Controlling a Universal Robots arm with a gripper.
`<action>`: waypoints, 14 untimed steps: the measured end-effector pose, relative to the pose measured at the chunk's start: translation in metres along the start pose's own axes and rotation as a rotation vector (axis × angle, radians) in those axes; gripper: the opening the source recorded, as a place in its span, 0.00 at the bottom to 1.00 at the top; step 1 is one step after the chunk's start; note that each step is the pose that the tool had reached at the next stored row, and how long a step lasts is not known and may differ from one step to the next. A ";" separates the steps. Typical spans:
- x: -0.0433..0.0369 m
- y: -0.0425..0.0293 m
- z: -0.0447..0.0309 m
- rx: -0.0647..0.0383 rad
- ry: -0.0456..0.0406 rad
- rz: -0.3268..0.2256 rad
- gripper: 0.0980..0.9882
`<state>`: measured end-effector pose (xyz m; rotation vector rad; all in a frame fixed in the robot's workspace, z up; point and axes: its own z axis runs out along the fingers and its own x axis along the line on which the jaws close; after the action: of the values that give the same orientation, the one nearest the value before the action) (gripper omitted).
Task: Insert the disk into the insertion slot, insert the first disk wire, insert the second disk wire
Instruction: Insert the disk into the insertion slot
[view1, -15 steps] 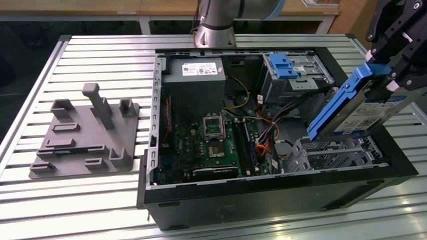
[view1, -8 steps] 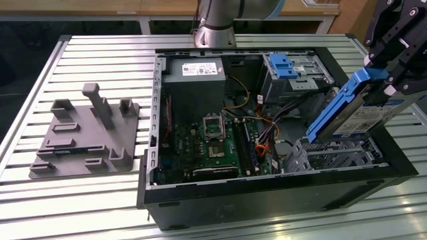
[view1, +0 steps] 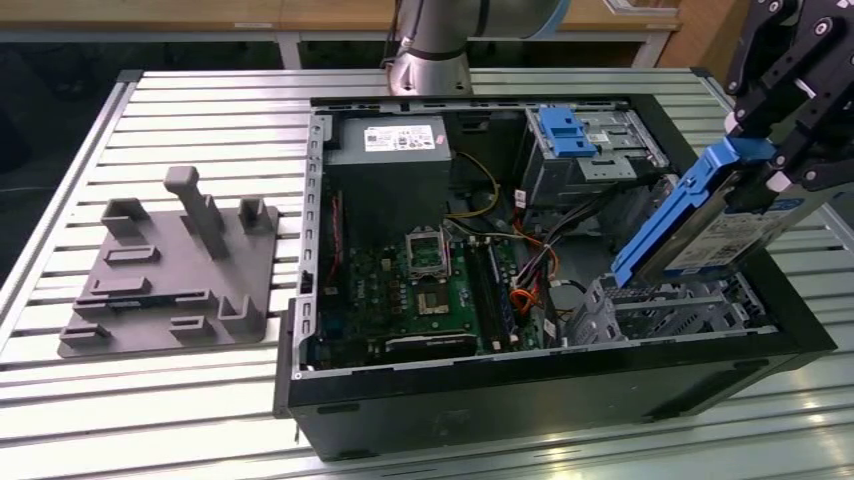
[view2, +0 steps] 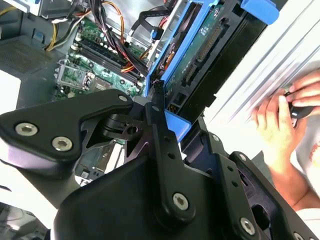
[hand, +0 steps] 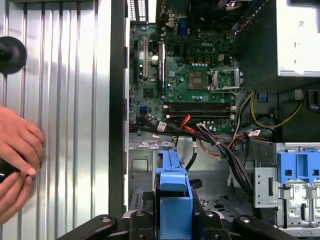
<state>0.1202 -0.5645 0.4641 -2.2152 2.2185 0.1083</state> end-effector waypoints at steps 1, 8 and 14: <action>0.0000 0.0000 0.0006 -0.001 0.0006 -0.016 0.30; 0.0000 -0.0001 0.0012 -0.002 0.0017 -0.037 0.30; 0.0000 -0.0006 0.0028 0.000 -0.0002 0.007 0.30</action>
<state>0.1206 -0.5644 0.4613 -2.2074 2.2261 0.1081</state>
